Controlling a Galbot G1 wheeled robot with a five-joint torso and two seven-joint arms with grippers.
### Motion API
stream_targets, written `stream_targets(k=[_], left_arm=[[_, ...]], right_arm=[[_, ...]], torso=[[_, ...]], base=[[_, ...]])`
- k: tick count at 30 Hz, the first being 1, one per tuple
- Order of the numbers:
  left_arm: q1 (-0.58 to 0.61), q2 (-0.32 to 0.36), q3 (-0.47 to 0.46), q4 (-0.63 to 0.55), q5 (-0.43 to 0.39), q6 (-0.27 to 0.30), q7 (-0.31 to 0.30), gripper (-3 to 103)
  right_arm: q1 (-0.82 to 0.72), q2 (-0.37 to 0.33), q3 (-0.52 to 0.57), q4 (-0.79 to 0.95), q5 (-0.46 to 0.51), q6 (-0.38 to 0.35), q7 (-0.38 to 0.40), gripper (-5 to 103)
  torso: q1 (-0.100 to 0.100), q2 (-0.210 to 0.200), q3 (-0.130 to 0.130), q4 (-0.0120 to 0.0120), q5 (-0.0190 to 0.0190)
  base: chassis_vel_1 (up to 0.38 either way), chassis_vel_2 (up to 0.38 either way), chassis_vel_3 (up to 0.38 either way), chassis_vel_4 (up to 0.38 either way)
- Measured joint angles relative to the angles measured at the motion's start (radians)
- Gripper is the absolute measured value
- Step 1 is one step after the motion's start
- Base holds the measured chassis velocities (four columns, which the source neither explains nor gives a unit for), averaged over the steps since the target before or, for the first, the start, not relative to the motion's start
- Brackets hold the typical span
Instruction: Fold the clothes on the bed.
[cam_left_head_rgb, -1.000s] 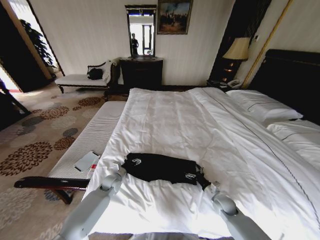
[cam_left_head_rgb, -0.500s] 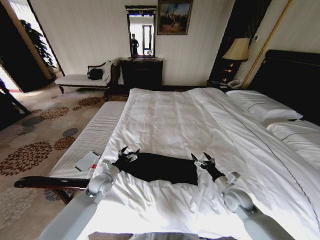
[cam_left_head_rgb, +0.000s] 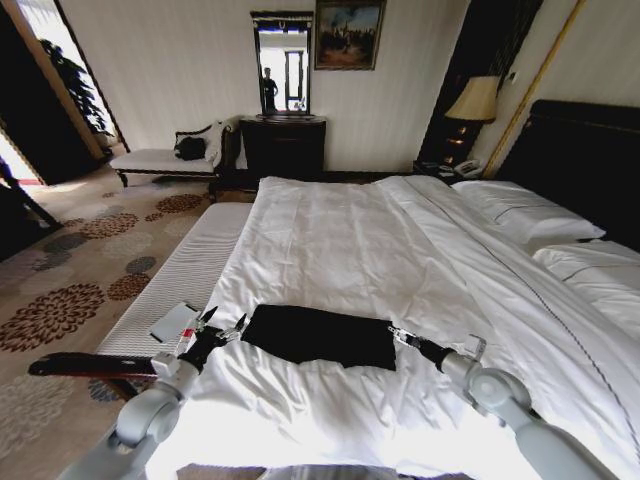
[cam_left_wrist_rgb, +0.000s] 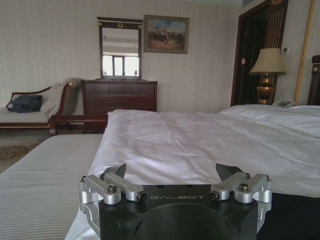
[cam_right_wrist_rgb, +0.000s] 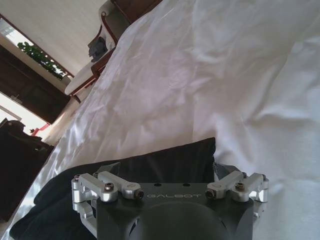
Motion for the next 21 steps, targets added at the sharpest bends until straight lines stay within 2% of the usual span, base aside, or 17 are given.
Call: stream_targets(k=[3, 7, 12, 21], left_arm=[[0.144, -0.029, -0.098, -0.061, -0.017, -0.03, 0.0, 100], [0.235, -0.062, -0.131, -0.106, -0.002, -0.068, 0.0, 100], [0.251, -0.088, -0.109, -0.118, 0.045, -0.099, 0.0, 100], [0.238, -0.088, -0.084, -0.142, 0.059, -0.106, 0.0, 100]], right_arm=[[0.008, -0.004, 0.007, -0.029, -0.014, -0.016, -0.033, 100], [0.006, -0.002, 0.004, -0.044, -0.042, -0.033, -0.039, 100], [0.001, 0.008, -0.018, -0.056, -0.072, -0.051, -0.036, 100], [0.002, 0.026, -0.039, -0.086, -0.092, -0.053, -0.038, 100]], torso=[[0.0, 0.0, 0.0, 0.0005, 0.0007], [0.0, 0.0, 0.0, -0.0002, 0.0002], [0.0, 0.0, 0.0, -0.0001, 0.0002], [0.0, 0.0, 0.0, -0.0001, 0.0002]], base=[[0.0, 0.0, 0.0, 0.0], [0.0, 0.0, 0.0, 0.0], [0.0, 0.0, 0.0, 0.0], [0.0, 0.0, 0.0, 0.0]])
